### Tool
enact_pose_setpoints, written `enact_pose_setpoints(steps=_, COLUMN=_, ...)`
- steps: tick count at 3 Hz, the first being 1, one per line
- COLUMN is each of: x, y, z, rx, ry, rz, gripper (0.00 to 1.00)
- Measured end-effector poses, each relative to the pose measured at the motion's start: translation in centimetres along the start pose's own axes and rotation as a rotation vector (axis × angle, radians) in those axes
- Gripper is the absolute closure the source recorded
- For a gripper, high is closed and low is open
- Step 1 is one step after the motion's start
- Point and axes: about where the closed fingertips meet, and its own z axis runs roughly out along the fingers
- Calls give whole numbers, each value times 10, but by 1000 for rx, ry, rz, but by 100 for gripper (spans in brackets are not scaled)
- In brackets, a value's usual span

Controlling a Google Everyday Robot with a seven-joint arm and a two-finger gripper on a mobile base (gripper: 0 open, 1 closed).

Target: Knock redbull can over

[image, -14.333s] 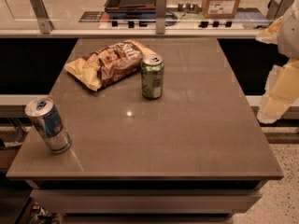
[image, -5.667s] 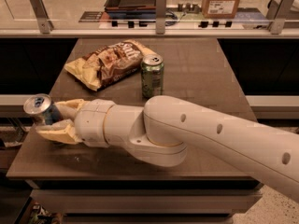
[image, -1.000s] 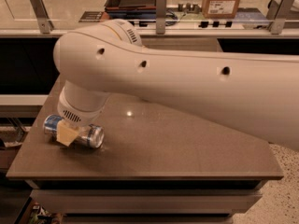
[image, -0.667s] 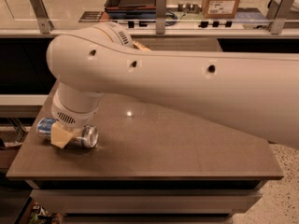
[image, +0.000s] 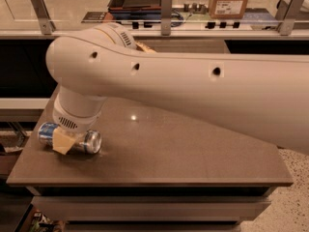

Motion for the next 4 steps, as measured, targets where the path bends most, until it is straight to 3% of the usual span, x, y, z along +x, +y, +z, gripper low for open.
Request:
enact_pose_setpoints(steps=3, x=-1, y=2, z=-3, rx=5, ry=-2, rz=-6, gripper=12)
enact_pose_setpoints(steps=4, x=-2, y=3, z=-3, rx=6, ry=-3, rz=-8, gripper=0)
